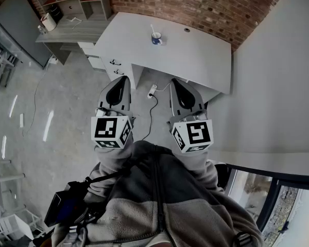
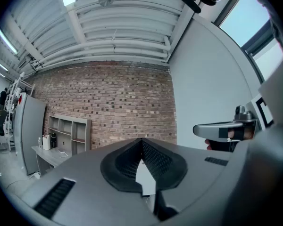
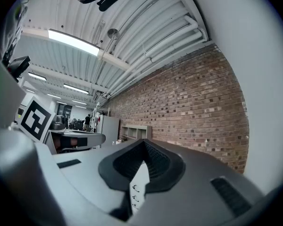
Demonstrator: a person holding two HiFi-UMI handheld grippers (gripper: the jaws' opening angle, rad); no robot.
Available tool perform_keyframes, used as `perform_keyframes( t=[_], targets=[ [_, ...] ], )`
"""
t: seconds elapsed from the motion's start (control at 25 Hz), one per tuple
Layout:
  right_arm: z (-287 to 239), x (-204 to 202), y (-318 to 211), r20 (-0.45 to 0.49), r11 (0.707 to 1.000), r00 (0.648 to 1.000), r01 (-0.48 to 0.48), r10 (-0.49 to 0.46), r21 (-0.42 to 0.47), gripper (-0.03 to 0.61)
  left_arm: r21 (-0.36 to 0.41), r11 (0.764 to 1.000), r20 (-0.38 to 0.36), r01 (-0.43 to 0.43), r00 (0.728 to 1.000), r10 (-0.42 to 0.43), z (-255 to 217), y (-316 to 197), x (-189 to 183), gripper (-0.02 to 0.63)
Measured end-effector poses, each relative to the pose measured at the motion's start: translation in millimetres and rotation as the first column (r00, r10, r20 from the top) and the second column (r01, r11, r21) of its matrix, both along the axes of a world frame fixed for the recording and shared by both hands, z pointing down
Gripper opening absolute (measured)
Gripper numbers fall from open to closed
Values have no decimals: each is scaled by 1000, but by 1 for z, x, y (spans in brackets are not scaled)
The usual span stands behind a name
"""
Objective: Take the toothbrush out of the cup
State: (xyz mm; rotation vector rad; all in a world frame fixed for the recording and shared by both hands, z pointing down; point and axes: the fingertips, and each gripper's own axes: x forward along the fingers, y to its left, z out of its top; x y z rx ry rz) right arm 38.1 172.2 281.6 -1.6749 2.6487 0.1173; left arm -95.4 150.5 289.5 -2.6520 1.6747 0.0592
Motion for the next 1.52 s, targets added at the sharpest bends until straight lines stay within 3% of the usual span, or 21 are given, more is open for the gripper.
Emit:
perform_keyframes(
  t=[0.52,0.92,1.52],
  targets=[
    [-1,-7,2,41,999,999,27,-28,31,0,34,999,1,-20,1000,20,-7,5,9,5],
    [19,-29,10,43,999,998,45,-44,-21,0,29,1000,8,-12,1000,12,3,15,-2,5],
    [43,-61,32,31,997,999,30,-28,-74,0,-32,997,6,-70,997,71,32,40,-24,5]
  ],
)
